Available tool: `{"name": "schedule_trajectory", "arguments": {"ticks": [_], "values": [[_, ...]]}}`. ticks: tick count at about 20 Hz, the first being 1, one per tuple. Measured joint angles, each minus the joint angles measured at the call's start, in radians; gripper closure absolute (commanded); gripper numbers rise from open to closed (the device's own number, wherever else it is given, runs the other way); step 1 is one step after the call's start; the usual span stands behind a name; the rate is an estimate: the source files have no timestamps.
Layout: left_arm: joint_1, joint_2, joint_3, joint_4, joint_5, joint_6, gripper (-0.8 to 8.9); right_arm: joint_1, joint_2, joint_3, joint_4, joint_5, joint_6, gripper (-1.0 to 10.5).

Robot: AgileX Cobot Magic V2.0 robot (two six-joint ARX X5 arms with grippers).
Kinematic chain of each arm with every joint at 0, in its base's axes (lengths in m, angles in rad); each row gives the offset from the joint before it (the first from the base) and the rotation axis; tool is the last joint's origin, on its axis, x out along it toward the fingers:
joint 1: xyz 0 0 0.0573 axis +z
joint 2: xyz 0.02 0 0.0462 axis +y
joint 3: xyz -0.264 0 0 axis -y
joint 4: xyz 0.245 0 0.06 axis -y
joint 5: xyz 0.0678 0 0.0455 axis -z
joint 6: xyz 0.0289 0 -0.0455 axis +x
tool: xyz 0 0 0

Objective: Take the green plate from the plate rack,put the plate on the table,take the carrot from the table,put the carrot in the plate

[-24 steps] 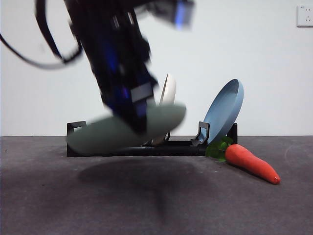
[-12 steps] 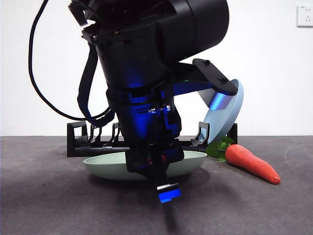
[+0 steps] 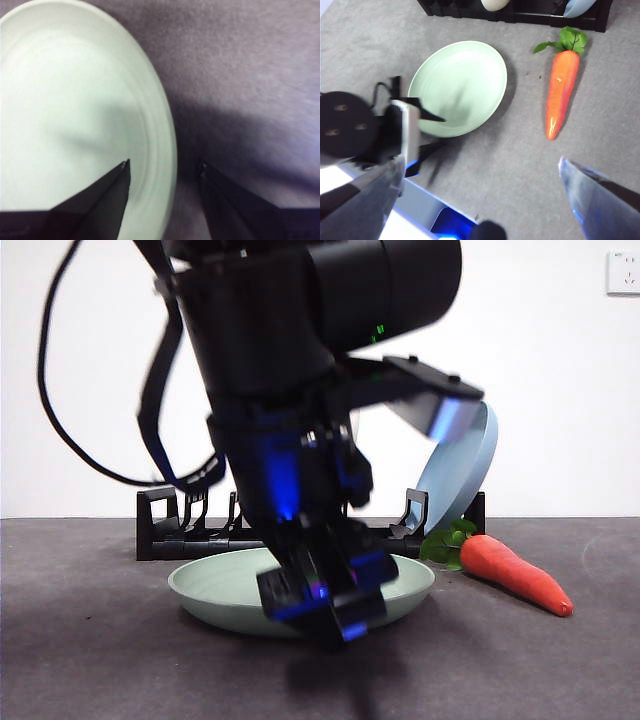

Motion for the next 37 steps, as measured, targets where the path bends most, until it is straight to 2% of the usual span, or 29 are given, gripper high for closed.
{"name": "schedule_trajectory", "arguments": {"ticks": [4,6,9,12,16,19,25,28,32,34,37], "values": [[0.0,-0.167,0.106,-0.113,0.012,-0.093,5.89,0.0,0.076,0.0,0.094,0.0,0.011,2.4],[0.0,-0.278,0.184,-0.16,0.046,-0.157,5.89,0.0,0.144,0.0,0.169,0.0,0.019,3.0],[-0.002,-0.427,0.279,-0.198,0.128,-0.291,5.89,0.002,0.286,0.0,0.29,0.004,0.023,2.9],[-0.003,-0.555,0.335,-0.203,0.165,-0.378,5.89,0.032,0.438,0.0,0.4,0.08,0.026,2.9],[-0.005,-0.69,0.354,-0.233,0.166,-0.426,5.89,0.081,0.626,0.0,0.547,0.177,0.027,2.9],[-0.005,-0.739,0.354,-0.281,0.166,-0.454,5.89,0.132,0.741,0.0,0.653,0.282,0.026,2.9],[-0.007,-0.754,0.353,-0.333,0.166,-0.505,5.89,0.182,0.902,0.001,0.814,0.406,0.026,2.9],[-0.007,-0.754,0.353,-0.335,0.165,-0.517,5.89,0.182,0.942,0.001,0.827,0.415,0.03,4.0],[-0.007,-0.754,0.353,-0.336,0.164,-0.519,5.89,0.182,0.982,0.001,0.835,0.416,0.054,4.4],[-0.007,-0.754,0.353,-0.336,0.164,-0.519,5.89,0.182,0.991,0.005,0.845,0.424,0.069,6.5],[-0.007,-0.754,0.353,-0.337,0.161,-0.519,5.89,0.184,0.995,0.007,0.848,0.418,0.079,9.1]]}}
